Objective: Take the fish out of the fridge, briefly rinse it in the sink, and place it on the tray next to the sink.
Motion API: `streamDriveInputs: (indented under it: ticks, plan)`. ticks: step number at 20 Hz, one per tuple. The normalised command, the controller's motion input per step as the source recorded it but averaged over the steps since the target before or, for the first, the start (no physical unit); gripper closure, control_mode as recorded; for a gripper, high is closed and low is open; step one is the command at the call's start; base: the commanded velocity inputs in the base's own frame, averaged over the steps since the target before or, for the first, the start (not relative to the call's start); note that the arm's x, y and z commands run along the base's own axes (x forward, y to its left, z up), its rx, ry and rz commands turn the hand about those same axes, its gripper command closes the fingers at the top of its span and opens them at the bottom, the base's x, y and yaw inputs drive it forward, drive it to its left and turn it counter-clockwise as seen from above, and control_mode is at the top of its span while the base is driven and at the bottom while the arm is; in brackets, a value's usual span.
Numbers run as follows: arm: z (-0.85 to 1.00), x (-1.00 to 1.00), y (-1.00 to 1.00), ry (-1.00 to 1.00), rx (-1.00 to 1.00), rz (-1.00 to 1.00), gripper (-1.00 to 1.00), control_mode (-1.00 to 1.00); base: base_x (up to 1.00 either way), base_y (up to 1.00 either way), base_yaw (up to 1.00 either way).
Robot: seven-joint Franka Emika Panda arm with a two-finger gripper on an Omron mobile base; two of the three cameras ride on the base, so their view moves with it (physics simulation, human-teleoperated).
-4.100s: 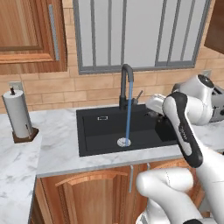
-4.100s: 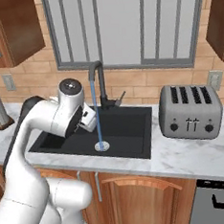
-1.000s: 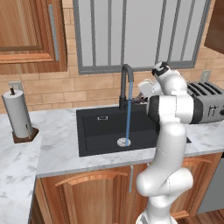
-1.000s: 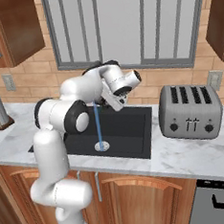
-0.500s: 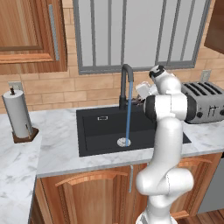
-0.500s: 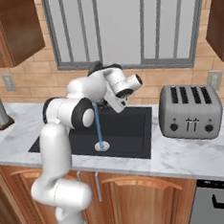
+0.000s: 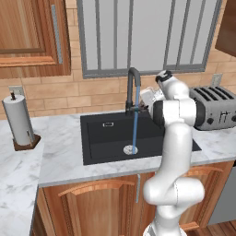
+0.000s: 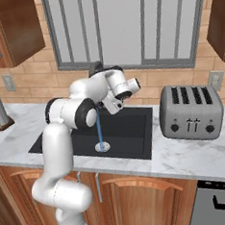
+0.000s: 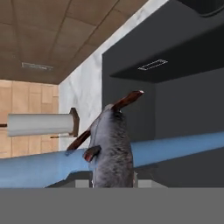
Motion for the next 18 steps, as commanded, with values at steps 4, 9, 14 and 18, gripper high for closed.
streamDriveInputs:
  ticks: [4,9,14,18]
  plan:
    - [0.00,-0.74,0.33,0.03,0.06,0.09,1.00,-1.00,0.00,0.00,0.00]
    - [0.05,-1.00,0.25,0.00,0.07,0.03,1.00,-1.00,0.00,0.00,0.00]
    - [0.53,-1.00,0.16,-0.14,0.02,0.00,1.00,-1.00,0.00,0.00,0.00]
    - [0.72,-1.00,0.24,-0.44,-0.28,0.00,1.00,-1.00,0.00,0.00,0.00]
